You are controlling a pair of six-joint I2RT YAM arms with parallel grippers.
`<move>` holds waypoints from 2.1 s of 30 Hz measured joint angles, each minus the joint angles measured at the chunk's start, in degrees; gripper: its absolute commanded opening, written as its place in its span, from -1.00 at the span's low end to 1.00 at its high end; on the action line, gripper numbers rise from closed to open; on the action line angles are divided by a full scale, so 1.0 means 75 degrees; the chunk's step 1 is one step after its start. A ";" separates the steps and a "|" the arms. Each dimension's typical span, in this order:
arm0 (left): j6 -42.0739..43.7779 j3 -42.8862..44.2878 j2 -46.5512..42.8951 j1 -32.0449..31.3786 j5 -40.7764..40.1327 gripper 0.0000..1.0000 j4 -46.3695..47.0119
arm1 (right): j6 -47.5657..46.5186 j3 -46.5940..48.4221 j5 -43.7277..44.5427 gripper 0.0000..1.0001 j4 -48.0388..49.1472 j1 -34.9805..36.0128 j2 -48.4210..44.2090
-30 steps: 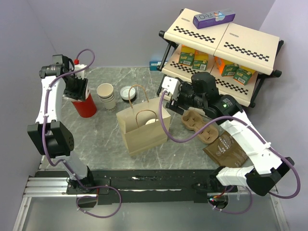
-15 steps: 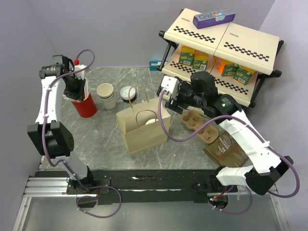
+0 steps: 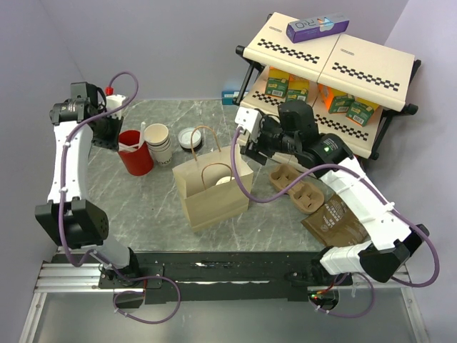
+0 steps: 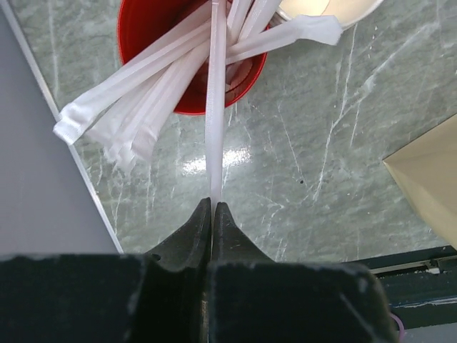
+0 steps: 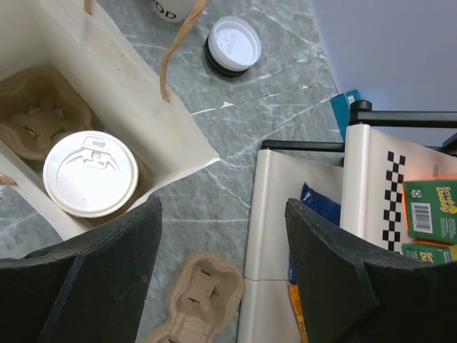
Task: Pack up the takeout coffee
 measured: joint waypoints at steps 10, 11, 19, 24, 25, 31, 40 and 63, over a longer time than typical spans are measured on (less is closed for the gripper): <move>0.0003 0.0592 -0.0717 0.0000 -0.0079 -0.99 -0.0169 | 0.0055 0.0688 -0.0140 0.52 -0.0090 0.0000 0.0367; 0.0006 0.0662 -0.0752 0.0000 -0.0093 -0.99 -0.0187 | 0.0055 0.0714 -0.0154 0.52 -0.0099 0.0000 0.0393; 0.0073 0.1259 -0.1157 -0.0003 -0.0192 -0.99 -0.0560 | 0.0061 0.0921 -0.0187 0.52 -0.0201 0.0000 0.0624; 0.0265 0.2046 -0.1262 0.0000 0.0851 -0.99 -0.0729 | 0.0364 0.1029 0.0090 0.52 -0.0184 -0.0058 0.0731; 0.0364 0.2224 -0.1314 0.0000 0.1329 -0.99 -0.0729 | 0.0501 0.1139 0.0143 0.52 -0.0181 -0.0114 0.0822; 0.1271 0.2340 -0.2075 -0.0108 0.3937 -0.99 -0.0743 | 0.1387 0.1818 0.0399 0.55 -0.0119 -0.0845 0.1422; 0.2428 0.2060 -0.3031 -0.2355 0.5018 -0.99 -0.0825 | 0.2133 0.1813 0.0533 0.58 -0.0128 -0.1504 0.1501; 0.2416 0.0589 -0.2439 -0.4747 0.1810 -0.99 -0.0898 | 0.2448 0.1411 0.0233 0.60 -0.0204 -0.1515 0.1478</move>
